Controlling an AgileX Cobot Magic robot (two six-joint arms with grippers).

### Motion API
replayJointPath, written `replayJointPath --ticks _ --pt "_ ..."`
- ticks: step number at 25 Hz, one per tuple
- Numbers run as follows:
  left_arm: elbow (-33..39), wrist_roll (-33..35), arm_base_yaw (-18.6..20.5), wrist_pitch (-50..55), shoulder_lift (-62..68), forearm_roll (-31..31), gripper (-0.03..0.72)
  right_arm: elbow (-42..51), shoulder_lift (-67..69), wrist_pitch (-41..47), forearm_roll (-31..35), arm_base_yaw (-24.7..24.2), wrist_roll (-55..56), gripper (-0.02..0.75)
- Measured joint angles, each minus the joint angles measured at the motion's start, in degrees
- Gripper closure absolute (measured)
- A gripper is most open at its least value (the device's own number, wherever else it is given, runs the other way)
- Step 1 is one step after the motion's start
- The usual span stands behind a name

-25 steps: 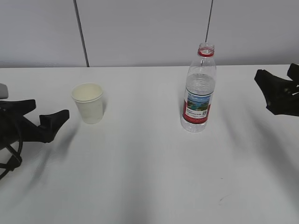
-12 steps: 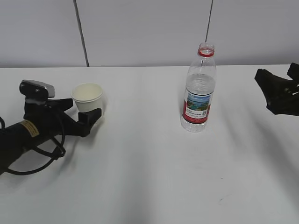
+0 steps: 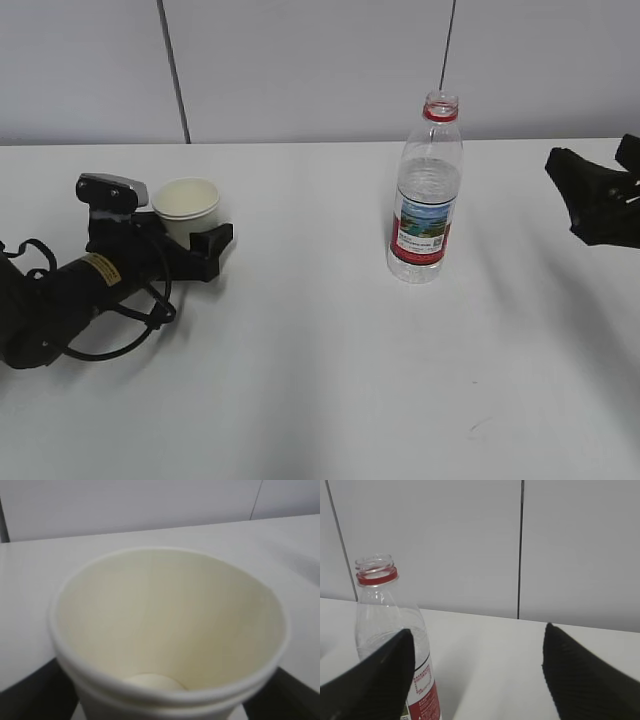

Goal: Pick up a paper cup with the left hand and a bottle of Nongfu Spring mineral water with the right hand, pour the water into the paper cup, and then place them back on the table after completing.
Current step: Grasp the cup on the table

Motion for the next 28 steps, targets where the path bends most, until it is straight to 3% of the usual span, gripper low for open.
replayJointPath --ticks 14,23,28 --pt "-0.1 0.0 -0.2 -0.1 0.1 -0.1 0.309 0.0 0.0 0.0 0.0 0.0 0.0 0.15" --pt "-0.1 0.0 -0.2 -0.1 0.1 -0.1 0.316 0.0 2.5 -0.3 0.0 0.0 0.0 0.15" --pt "-0.1 0.0 -0.2 -0.1 0.1 -0.1 0.316 0.0 6.6 -4.6 -1.8 0.0 0.0 0.15"
